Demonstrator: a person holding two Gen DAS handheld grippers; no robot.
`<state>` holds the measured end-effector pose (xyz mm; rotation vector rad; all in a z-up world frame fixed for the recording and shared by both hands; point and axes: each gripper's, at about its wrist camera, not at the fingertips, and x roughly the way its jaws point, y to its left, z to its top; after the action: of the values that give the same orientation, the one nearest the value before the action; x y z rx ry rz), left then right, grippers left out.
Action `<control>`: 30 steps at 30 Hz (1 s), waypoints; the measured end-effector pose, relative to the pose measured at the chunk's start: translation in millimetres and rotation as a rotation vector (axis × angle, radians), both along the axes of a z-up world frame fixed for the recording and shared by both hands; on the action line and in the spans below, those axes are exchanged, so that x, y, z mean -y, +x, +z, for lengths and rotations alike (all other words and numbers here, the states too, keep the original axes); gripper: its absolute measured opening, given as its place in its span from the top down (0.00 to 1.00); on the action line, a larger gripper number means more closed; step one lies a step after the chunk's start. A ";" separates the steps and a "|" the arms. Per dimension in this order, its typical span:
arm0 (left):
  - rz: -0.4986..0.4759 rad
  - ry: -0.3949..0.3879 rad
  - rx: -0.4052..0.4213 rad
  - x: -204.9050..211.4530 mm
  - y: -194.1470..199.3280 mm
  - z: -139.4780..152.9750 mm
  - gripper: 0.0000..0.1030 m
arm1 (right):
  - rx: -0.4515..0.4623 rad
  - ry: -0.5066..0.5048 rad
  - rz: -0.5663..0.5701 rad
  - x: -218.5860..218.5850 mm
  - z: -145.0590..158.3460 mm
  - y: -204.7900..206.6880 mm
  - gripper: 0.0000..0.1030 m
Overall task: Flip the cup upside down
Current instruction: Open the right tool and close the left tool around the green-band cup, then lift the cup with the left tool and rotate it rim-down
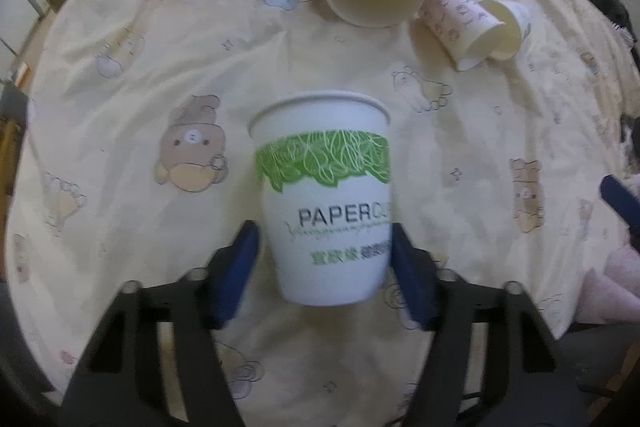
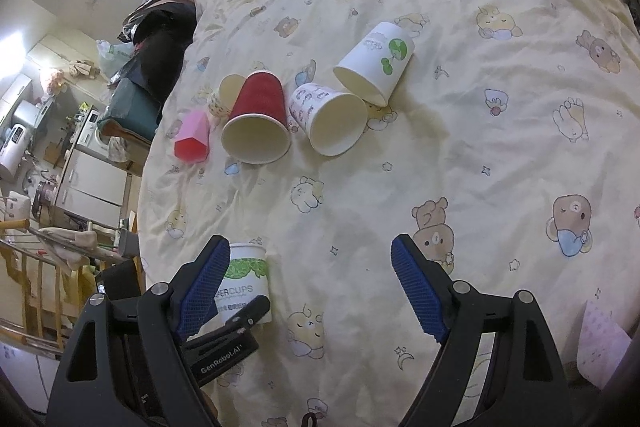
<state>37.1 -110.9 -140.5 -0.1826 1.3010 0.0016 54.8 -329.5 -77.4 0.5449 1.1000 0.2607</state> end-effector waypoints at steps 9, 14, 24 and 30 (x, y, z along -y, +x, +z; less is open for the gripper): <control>-0.018 -0.059 0.041 -20.4 -3.2 31.8 0.51 | -0.011 0.021 0.010 -0.3 -2.6 1.2 0.17; -0.062 -0.033 0.048 -41.4 -9.1 58.3 0.51 | -0.013 0.026 0.024 -3.4 -4.0 1.3 0.17; -0.101 -0.003 0.099 -82.7 -21.6 72.4 0.51 | 0.059 -0.012 0.110 -40.7 7.9 4.3 0.17; -0.159 -0.098 0.045 -75.3 -22.4 52.8 0.51 | 0.143 -0.048 0.198 -73.2 21.2 5.3 0.17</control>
<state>14.7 -35.5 -87.7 -0.1614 1.2690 -0.2011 60.1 -256.4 -56.2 0.3694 1.0191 0.4380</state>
